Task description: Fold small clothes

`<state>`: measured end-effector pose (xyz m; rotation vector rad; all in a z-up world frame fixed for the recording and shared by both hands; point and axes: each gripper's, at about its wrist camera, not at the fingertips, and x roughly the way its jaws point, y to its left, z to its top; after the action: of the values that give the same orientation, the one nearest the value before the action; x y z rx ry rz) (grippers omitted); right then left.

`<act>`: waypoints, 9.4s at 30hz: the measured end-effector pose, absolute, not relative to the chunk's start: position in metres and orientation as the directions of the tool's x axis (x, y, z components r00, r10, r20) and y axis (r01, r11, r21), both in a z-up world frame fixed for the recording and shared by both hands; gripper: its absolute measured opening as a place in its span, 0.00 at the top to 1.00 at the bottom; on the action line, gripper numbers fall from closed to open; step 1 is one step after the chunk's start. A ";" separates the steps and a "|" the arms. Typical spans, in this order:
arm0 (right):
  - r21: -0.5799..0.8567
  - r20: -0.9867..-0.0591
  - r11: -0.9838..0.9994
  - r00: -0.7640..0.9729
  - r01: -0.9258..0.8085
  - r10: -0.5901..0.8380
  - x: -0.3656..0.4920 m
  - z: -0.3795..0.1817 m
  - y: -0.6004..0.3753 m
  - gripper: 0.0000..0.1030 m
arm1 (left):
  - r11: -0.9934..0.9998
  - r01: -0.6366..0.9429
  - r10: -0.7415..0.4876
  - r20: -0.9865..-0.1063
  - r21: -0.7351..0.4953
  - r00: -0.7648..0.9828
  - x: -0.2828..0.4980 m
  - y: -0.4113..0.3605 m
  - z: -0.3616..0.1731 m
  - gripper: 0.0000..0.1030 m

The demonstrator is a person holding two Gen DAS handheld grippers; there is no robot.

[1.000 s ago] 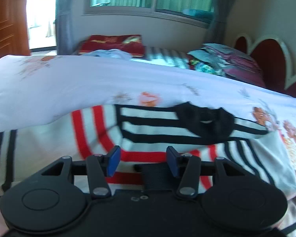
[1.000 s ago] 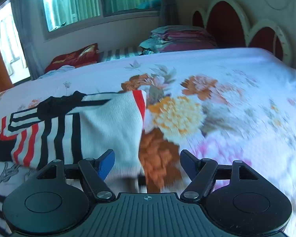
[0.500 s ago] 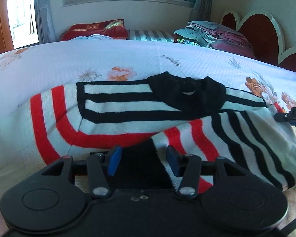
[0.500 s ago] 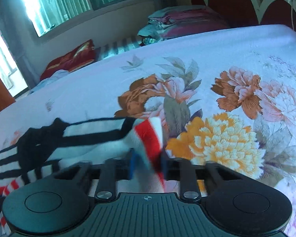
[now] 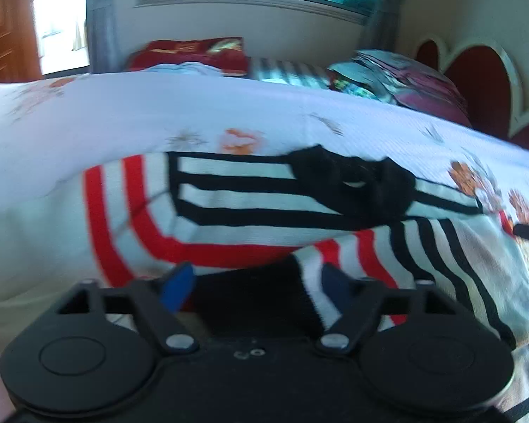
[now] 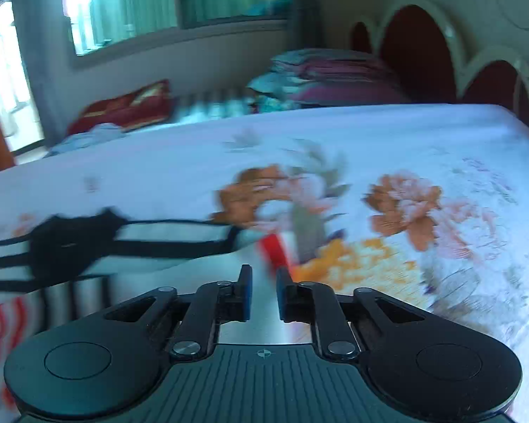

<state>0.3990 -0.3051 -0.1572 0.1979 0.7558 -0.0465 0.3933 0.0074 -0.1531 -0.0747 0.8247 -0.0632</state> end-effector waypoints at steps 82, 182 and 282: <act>0.216 -0.647 0.950 0.696 -0.226 0.313 0.337 -0.127 -0.125 0.16 | 0.982 0.146 -0.034 -0.641 0.122 0.767 0.304 0.088 -0.125 0.22; 0.211 -0.707 0.965 0.656 -0.158 0.262 0.312 -0.148 -0.178 0.51 | 0.973 0.133 -0.227 -0.694 -0.187 0.683 0.330 0.027 -0.142 0.54; 0.182 -0.828 0.960 0.560 0.215 0.031 0.017 -0.154 -0.229 0.60 | 0.912 0.118 -0.403 -0.796 -0.394 0.451 0.098 0.136 -0.164 0.71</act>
<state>0.0174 -0.2288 -0.1537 0.2761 0.9741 -0.1100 0.0982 0.1363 -0.1640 -0.3003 1.0577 -0.3279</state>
